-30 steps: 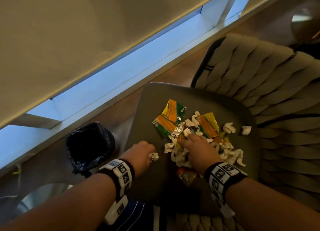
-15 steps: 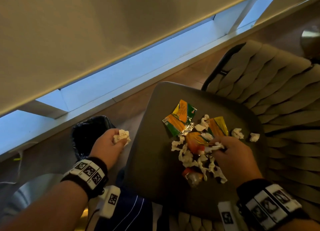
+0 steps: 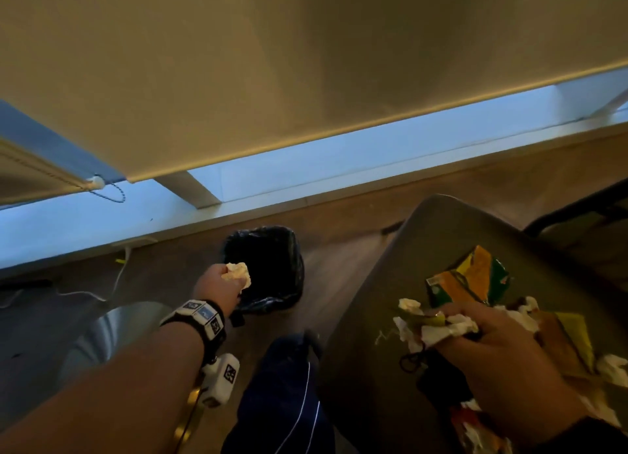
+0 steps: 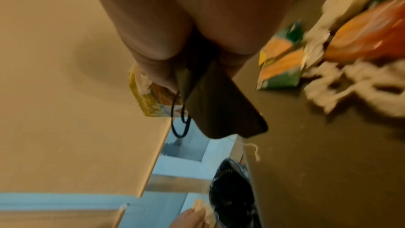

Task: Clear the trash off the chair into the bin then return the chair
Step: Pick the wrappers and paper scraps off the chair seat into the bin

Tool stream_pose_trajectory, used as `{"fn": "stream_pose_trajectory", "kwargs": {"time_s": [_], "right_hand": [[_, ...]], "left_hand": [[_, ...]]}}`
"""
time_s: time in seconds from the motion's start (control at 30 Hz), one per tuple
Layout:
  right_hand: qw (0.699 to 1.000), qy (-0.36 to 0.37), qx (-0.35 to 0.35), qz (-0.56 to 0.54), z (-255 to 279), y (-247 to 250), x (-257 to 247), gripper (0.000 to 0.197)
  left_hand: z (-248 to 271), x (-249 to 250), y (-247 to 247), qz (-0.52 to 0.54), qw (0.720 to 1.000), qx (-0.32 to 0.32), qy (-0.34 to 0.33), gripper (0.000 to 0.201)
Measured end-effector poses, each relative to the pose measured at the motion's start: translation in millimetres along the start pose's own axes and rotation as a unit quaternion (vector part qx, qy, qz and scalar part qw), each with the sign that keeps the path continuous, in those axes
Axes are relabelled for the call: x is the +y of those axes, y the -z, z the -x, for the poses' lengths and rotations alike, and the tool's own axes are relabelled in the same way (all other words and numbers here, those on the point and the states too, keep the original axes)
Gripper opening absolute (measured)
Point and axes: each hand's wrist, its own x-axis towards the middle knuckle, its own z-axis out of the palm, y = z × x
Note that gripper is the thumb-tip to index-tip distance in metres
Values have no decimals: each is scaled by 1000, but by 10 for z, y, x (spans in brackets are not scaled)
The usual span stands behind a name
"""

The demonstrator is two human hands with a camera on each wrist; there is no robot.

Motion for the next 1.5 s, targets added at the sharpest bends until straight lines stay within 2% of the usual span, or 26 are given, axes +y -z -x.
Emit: {"fn": "stream_pose_trajectory", "kwargs": {"time_s": [0.13,0.23,0.33,0.4,0.53,0.6,0.67,0.73,0.83,0.9,1.0,1.1,1.2,1.23,1.3,1.37,1.43,1.5], "right_hand": [[998,-7,-58,-15,-404,-410,-77,15],[996,-1,-92,-6,-657,-760,-176,15],[993,-10,-114,3,-967,-1162,-282,7],[992,-36,-117,0,-1215,-1452,-325,3],[992,-59,-111,-1,-1762,-2006,-270,5],[992,-68,-102,-6,-2016,-2226,-222,6],[992,-76,-98,-18,-2218,-2398,-140,5],[990,-91,-105,-30,-2357,-2533,-79,15],[977,-136,-121,-112,-2475,-2650,-55,52],[961,-173,-145,-162,-2500,-2680,-78,60],[963,-180,-163,-120,-2444,-2607,-121,58],[980,-132,-145,-42,-2261,-2490,-186,44],[969,-131,-173,-117,-1888,-2156,-321,29],[961,-127,-191,-155,-1718,-1959,-365,19],[960,-77,-208,-170,-1339,-1449,-402,12],[975,-23,-169,-140,-1013,-903,-339,12],[987,2,-66,-144,-707,-250,-113,11],[988,-22,47,-142,-495,285,186,11]], "left_hand": [[-76,-261,-54,65,998,-14,12,81],[-89,-489,-101,37,998,4,48,76],[-1,-747,-205,-50,990,3,128,68],[139,-801,-334,-96,985,-66,127,64],[335,-811,-546,-186,954,-228,49,59],[356,-804,-562,-219,932,-286,44,60],[388,-799,-521,-252,915,-313,30,58],[380,-866,-467,-275,910,-309,19,56],[353,-975,-436,-285,907,-308,24,55],[330,-1021,-470,-276,904,-325,32,55],[347,-1011,-540,-275,900,-338,21,53],[362,-978,-564,-261,908,-329,4,41],[349,-843,-522,-220,934,-280,-29,15],[347,-749,-501,-194,944,-267,-29,13],[338,-490,-445,-158,959,-230,-52,17],[357,-153,-341,-142,970,-169,-107,27],[504,294,-337,-143,966,-123,-176,32],[740,702,-401,-129,956,-114,-238,37]]}}
